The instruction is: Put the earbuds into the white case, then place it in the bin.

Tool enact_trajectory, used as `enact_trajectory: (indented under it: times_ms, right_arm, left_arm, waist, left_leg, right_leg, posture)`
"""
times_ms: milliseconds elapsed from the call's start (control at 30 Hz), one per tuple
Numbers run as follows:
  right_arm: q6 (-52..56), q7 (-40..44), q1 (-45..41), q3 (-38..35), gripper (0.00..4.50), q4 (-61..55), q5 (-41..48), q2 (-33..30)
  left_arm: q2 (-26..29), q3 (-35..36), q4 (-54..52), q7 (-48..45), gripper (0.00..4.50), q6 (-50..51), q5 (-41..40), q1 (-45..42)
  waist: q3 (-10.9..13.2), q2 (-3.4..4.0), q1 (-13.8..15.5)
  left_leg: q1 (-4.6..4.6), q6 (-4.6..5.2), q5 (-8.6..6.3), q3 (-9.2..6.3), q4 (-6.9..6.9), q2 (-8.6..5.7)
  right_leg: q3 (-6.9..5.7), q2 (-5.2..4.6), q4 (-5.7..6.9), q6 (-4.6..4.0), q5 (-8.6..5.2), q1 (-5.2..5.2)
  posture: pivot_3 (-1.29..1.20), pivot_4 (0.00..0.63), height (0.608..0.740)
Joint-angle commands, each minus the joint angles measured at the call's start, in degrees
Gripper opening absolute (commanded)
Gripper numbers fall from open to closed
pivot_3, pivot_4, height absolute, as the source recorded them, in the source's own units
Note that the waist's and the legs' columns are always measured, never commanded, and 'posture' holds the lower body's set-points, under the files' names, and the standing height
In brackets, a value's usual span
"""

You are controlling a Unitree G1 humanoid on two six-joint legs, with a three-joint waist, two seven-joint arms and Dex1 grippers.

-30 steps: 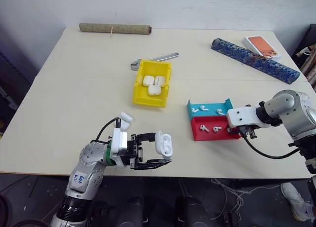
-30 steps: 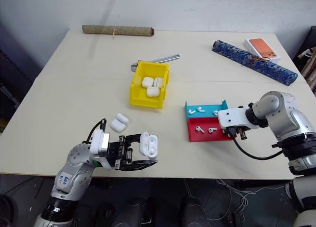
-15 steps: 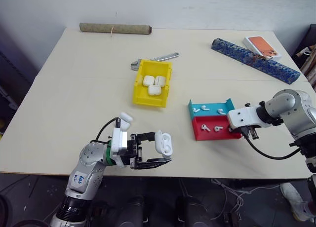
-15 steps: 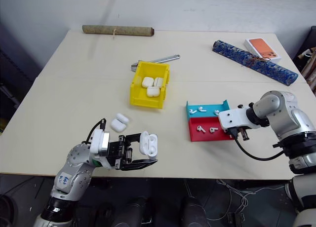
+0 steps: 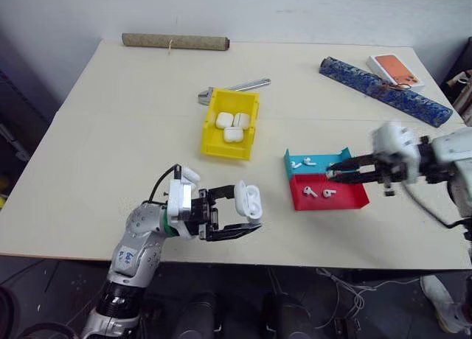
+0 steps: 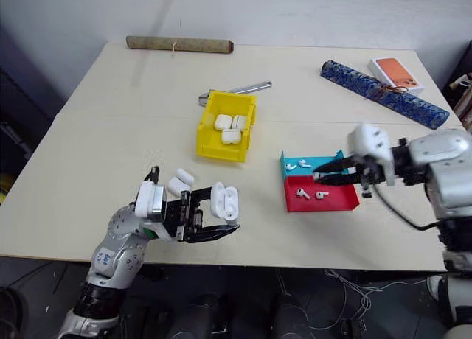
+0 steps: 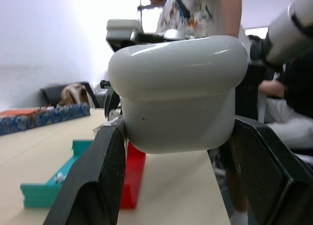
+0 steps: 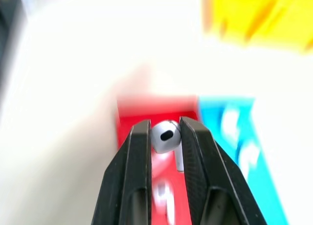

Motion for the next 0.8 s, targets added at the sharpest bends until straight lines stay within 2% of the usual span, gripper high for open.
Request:
enact_trajectory:
  times_ms: [33, 100, 200, 267, 400, 800]
  right_arm:
    - [13.77, -14.96, 1.45, -8.28, 0.44, -11.02, 19.3, 5.78]
    - [18.25, -26.96, 1.17, -10.56, 0.44, -14.92, 30.66, 11.53]
    - [19.75, -37.82, 0.97, -11.56, 0.44, -18.62, 41.66, 17.53]
    - [19.02, -41.97, 1.06, -10.75, 0.44, -21.38, 45.14, 20.67]
    - [16.84, -43.4, 3.33, -6.63, 0.44, -26.66, 42.44, 24.77]
    - [13.5, -38.76, 6.83, -0.73, 0.44, -28.96, 35.24, 24.8]
  left_arm:
    - [-0.25, 1.59, -1.88, 0.07, 2.74, 4.68, -6.41, -2.83]
    - [0.13, 1.63, -2.18, -0.72, 2.74, 6.12, -7.49, -4.62]
    - [0.13, 2.07, -2.53, -0.76, 2.74, 8.24, -9.15, -6.81]
    - [0.42, 2.07, -2.75, -1.34, 2.74, 9.54, -9.9, -7.93]
    - [0.47, 2.1, -2.61, -1.28, 2.74, 11.37, -10.47, -9.6]
    - [0.53, 1.5, -2.74, -1.59, 2.74, 12.29, -8.89, -10.25]
  waist:
    - [0.01, -0.02, -0.22]
    - [0.01, -0.03, -0.47]
    - [0.02, -0.03, -0.51]
    - [0.02, -0.03, -0.44]
    - [0.01, -0.03, -0.31]
    - [0.01, -0.03, -0.22]
  left_leg:
    - [0.02, -0.02, -0.01, 0.02, 0.0, 0.01]
    - [0.02, -0.06, -0.04, 0.0, -0.03, 0.04]
    - [0.0, -0.07, -0.04, 0.02, -0.08, 0.01]
    - [-0.08, -0.05, -0.05, 0.03, -0.1, -0.02]
    - [-0.18, -0.01, -0.05, 0.04, -0.1, -0.06]
    - [-0.33, 0.09, -0.03, 0.09, -0.09, -0.11]
  right_leg:
    - [0.01, 0.01, 0.0, 0.0, 0.0, 0.0]
    - [0.02, 0.01, 0.02, 0.0, 0.0, -0.01]
    - [0.02, 0.01, 0.02, 0.0, 0.0, -0.06]
    - [0.02, 0.02, 0.01, 0.0, 0.0, -0.1]
    - [0.0, 0.1, 0.14, 0.04, 0.02, -0.13]
    - [0.04, 0.21, 0.13, 0.12, 0.06, -0.26]
  posture:
    - [0.0, 0.15, 0.74]
    - [0.0, 0.15, 0.74]
    - [0.0, 0.15, 0.74]
    - [0.0, 0.15, 0.74]
    - [0.0, 0.15, 0.74]
    - [0.0, 0.15, 0.74]
